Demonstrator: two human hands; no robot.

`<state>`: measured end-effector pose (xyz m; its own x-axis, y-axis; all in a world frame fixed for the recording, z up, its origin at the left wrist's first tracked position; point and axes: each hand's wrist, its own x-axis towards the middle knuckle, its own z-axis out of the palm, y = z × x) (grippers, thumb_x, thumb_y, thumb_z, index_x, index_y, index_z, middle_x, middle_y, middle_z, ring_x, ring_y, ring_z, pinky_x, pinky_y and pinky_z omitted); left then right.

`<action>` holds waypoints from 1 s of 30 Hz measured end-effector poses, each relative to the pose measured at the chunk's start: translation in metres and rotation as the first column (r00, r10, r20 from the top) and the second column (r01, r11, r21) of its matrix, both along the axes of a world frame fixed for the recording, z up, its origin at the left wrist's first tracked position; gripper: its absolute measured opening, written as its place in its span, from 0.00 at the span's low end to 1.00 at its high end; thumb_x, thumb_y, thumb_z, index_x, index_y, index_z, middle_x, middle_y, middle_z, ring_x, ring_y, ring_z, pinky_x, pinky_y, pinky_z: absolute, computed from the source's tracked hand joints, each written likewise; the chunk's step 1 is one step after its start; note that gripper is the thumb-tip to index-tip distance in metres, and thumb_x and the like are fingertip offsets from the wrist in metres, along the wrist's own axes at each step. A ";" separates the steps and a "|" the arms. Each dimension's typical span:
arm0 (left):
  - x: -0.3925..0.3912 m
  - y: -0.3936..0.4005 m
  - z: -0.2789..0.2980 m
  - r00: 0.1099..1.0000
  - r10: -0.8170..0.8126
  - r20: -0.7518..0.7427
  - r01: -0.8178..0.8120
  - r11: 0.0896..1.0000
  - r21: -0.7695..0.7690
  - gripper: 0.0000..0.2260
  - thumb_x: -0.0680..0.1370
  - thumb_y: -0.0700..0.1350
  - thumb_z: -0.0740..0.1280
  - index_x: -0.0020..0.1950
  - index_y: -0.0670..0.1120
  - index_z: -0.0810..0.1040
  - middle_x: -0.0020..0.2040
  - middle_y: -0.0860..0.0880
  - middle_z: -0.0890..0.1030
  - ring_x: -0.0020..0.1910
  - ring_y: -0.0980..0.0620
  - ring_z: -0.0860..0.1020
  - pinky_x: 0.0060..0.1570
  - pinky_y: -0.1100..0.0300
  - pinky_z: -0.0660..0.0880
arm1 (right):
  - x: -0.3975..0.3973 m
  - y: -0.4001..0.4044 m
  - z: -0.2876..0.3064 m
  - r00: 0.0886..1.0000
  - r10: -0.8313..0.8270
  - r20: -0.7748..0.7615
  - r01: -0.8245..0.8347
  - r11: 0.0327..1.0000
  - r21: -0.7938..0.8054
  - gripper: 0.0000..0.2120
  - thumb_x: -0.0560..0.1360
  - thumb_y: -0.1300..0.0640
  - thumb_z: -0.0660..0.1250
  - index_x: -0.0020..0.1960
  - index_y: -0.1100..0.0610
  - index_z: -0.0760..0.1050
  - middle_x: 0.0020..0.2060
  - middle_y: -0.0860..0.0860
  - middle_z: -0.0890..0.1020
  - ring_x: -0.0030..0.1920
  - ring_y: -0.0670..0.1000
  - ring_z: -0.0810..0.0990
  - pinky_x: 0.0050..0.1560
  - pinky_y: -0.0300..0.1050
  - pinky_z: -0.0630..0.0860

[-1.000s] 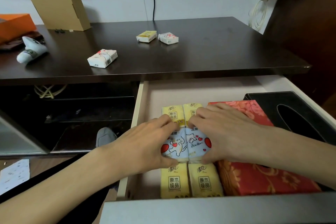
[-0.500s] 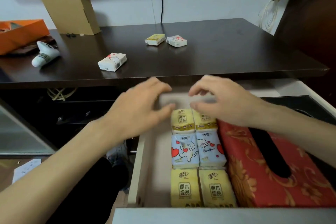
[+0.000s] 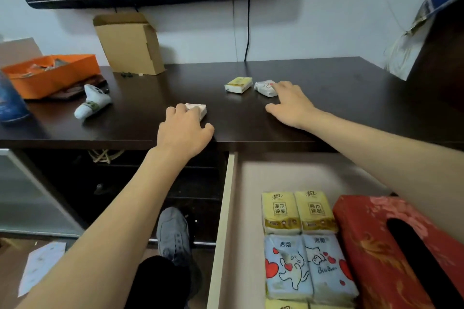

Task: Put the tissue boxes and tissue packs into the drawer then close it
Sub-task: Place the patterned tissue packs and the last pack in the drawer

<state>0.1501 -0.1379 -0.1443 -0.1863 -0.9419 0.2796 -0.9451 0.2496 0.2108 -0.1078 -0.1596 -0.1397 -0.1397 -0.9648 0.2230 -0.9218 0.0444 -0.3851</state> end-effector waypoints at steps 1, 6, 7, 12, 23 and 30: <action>-0.005 0.000 0.000 1.000 -0.018 0.025 0.019 0.999 -0.029 0.24 0.79 0.54 0.61 0.70 0.43 0.73 0.67 0.39 0.73 0.66 0.37 0.68 0.59 0.44 0.71 | -0.001 -0.009 0.000 1.000 -0.005 -0.011 0.005 1.000 0.003 0.32 0.78 0.52 0.64 0.79 0.58 0.62 0.78 0.56 0.65 0.77 0.60 0.62 0.72 0.58 0.66; -0.034 0.005 -0.003 0.991 -0.123 0.061 0.126 0.990 -0.060 0.22 0.77 0.55 0.63 0.66 0.45 0.76 0.76 0.42 0.67 0.68 0.37 0.64 0.61 0.47 0.69 | -0.009 -0.036 0.001 0.993 0.035 -0.113 -0.023 0.994 0.106 0.22 0.81 0.53 0.59 0.73 0.58 0.69 0.74 0.60 0.71 0.72 0.61 0.69 0.69 0.58 0.70; -0.036 0.004 -0.003 0.988 -0.147 0.050 0.150 0.986 -0.067 0.21 0.77 0.55 0.63 0.66 0.45 0.76 0.76 0.43 0.68 0.67 0.37 0.64 0.61 0.47 0.69 | -0.009 -0.034 0.001 0.988 0.046 -0.149 -0.031 0.994 0.103 0.19 0.81 0.53 0.58 0.69 0.59 0.73 0.70 0.60 0.74 0.68 0.62 0.72 0.65 0.58 0.73; -0.043 0.004 -0.002 0.960 -0.260 -0.106 0.256 0.965 -0.054 0.22 0.76 0.51 0.66 0.69 0.47 0.75 0.65 0.48 0.78 0.61 0.44 0.65 0.56 0.51 0.70 | -0.016 0.005 0.005 0.956 0.165 -0.244 -0.167 0.986 0.010 0.17 0.81 0.51 0.62 0.66 0.53 0.80 0.61 0.57 0.76 0.64 0.60 0.72 0.60 0.57 0.73; -0.067 0.024 0.007 0.922 -0.347 -0.170 0.370 0.919 0.132 0.23 0.75 0.55 0.69 0.68 0.50 0.74 0.72 0.45 0.69 0.76 0.44 0.57 0.70 0.51 0.61 | -0.034 0.087 0.009 0.954 0.289 0.076 -0.291 0.956 0.016 0.08 0.73 0.46 0.74 0.47 0.46 0.78 0.56 0.45 0.76 0.57 0.47 0.74 0.56 0.46 0.70; -0.056 0.047 0.022 0.921 -0.376 -0.103 0.387 0.913 0.131 0.20 0.71 0.62 0.72 0.60 0.56 0.77 0.58 0.51 0.77 0.55 0.49 0.76 0.56 0.47 0.75 | -0.035 0.118 0.016 0.960 0.272 0.067 -0.275 0.961 0.037 0.19 0.65 0.38 0.75 0.52 0.43 0.76 0.51 0.41 0.81 0.52 0.46 0.80 0.54 0.50 0.78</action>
<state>0.0937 -0.0911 -0.1226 -0.5236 -0.8345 0.1717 -0.7645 0.5491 0.3377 -0.1428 -0.0411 -0.1242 0.1193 -0.9768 0.1776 -0.8759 -0.1878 -0.4444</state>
